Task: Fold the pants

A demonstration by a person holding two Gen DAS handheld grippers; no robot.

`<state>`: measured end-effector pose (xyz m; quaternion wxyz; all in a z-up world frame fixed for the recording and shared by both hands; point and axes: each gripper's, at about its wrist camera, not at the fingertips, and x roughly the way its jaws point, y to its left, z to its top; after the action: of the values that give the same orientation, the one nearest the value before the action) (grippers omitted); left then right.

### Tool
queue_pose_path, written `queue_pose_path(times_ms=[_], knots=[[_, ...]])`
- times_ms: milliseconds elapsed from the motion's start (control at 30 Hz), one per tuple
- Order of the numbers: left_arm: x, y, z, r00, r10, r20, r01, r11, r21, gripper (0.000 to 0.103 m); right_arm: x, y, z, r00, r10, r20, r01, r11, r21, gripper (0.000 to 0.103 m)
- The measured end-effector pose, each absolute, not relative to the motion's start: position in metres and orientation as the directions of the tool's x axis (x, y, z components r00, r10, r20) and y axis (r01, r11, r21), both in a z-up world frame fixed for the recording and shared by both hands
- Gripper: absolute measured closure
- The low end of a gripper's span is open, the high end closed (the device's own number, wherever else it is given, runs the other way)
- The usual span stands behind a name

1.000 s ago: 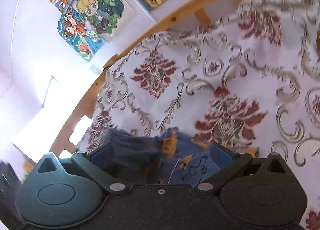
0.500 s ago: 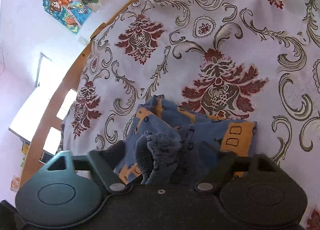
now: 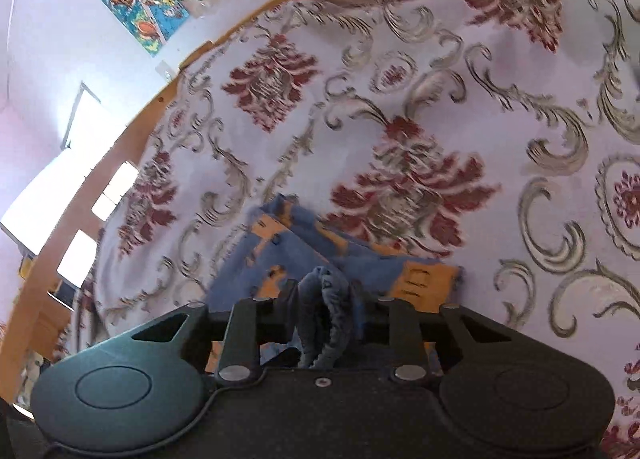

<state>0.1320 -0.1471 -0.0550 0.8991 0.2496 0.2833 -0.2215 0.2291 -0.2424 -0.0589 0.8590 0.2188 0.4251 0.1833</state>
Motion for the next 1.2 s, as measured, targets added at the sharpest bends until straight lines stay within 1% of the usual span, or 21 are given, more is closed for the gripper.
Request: queue_pose_path(times_ms=[33,133,200,333,400,467,533,567,600,667,700,733,800,867,900,933,1000,1033,1100,1167,1200], knots=[[0.133,-0.149,-0.060,0.731,-0.259,-0.631,0.547,0.775,0.316,0.078,0.228,-0.245,-0.064,0.573,0.497,-0.652,-0.126,0.839,0.529,0.078],[0.137,-0.148,-0.068,0.680,-0.301,-0.668,0.578,0.781,0.236,0.072,0.222,-0.250,-0.073,0.580,0.494,-0.647,-0.122,0.839,0.531,0.081],[0.141,-0.145,-0.069,0.660,-0.323,-0.678,0.575,0.798,0.179,0.071,0.220,-0.252,-0.074,0.589,0.497,-0.637,-0.127,0.836,0.534,0.082],[0.146,-0.140,-0.067,0.659,-0.344,-0.669,0.567,0.812,0.141,0.071,0.221,-0.251,-0.071,0.610,0.491,-0.622,-0.144,0.841,0.522,0.082],[0.147,-0.137,-0.066,0.652,-0.358,-0.669,0.569,0.814,0.119,0.069,0.222,-0.251,-0.071,0.614,0.472,-0.632,-0.135,0.853,0.504,0.082],[0.147,-0.132,-0.066,0.624,-0.380,-0.683,0.583,0.808,0.083,0.064,0.220,-0.252,-0.074,0.615,0.457,-0.642,-0.122,0.860,0.495,0.082],[0.142,-0.128,-0.065,0.585,-0.417,-0.696,0.602,0.798,0.028,0.055,0.216,-0.253,-0.078,0.614,0.436,-0.658,-0.105,0.871,0.480,0.082],[0.141,-0.124,-0.065,0.561,-0.435,-0.704,0.609,0.793,-0.004,0.053,0.213,-0.253,-0.079,0.619,0.420,-0.664,-0.095,0.879,0.467,0.076],[0.140,-0.121,-0.066,0.546,-0.446,-0.709,0.610,0.792,-0.029,0.049,0.209,-0.255,-0.079,0.625,0.409,-0.665,-0.081,0.881,0.466,0.066],[0.138,-0.110,-0.063,0.514,-0.473,-0.716,0.609,0.789,-0.084,0.046,0.202,-0.258,-0.076,0.639,0.388,-0.664,-0.051,0.883,0.467,0.057],[0.138,-0.103,-0.062,0.500,-0.485,-0.718,0.607,0.787,-0.109,0.041,0.197,-0.259,-0.072,0.650,0.371,-0.663,-0.045,0.890,0.453,0.054],[0.137,-0.096,-0.058,0.482,-0.500,-0.719,0.604,0.784,-0.140,0.033,0.192,-0.258,-0.068,0.661,0.351,-0.663,-0.041,0.899,0.436,0.051],[0.140,-0.077,-0.049,0.443,-0.531,-0.723,0.582,0.783,-0.219,0.026,0.183,-0.257,-0.060,0.680,0.331,-0.654,-0.034,0.906,0.423,0.030],[0.144,-0.051,-0.037,0.435,-0.556,-0.708,0.542,0.790,-0.287,0.020,0.174,-0.255,-0.055,0.694,0.342,-0.633,-0.038,0.896,0.443,0.022],[0.146,-0.038,-0.033,0.446,-0.557,-0.701,0.520,0.799,-0.304,0.014,0.169,-0.253,-0.055,0.697,0.346,-0.628,-0.037,0.892,0.451,0.020],[0.148,-0.024,-0.027,0.461,-0.554,-0.694,0.496,0.809,-0.316,0.011,0.165,-0.250,-0.055,0.698,0.342,-0.629,-0.029,0.891,0.453,0.019],[0.157,0.003,-0.020,0.494,-0.526,-0.692,0.456,0.835,-0.309,0.010,0.157,-0.242,-0.058,0.703,0.317,-0.636,0.001,0.895,0.447,0.012],[0.164,0.014,-0.017,0.514,-0.500,-0.697,0.433,0.853,-0.292,0.008,0.154,-0.238,-0.059,0.709,0.294,-0.641,0.021,0.900,0.436,0.010],[0.183,0.033,-0.011,0.555,-0.427,-0.714,0.374,0.895,-0.244,0.002,0.145,-0.225,-0.059,0.734,0.206,-0.647,0.074,0.923,0.378,0.005],[0.202,0.047,-0.014,0.582,-0.380,-0.719,0.329,0.918,-0.220,0.000,0.139,-0.208,-0.060,0.749,0.080,-0.658,0.137,0.952,0.273,0.001],[0.211,0.050,-0.018,0.590,-0.358,-0.724,0.305,0.929,-0.210,0.000,0.138,-0.201,-0.061,0.747,0.025,-0.664,0.166,0.961,0.223,0.001]])
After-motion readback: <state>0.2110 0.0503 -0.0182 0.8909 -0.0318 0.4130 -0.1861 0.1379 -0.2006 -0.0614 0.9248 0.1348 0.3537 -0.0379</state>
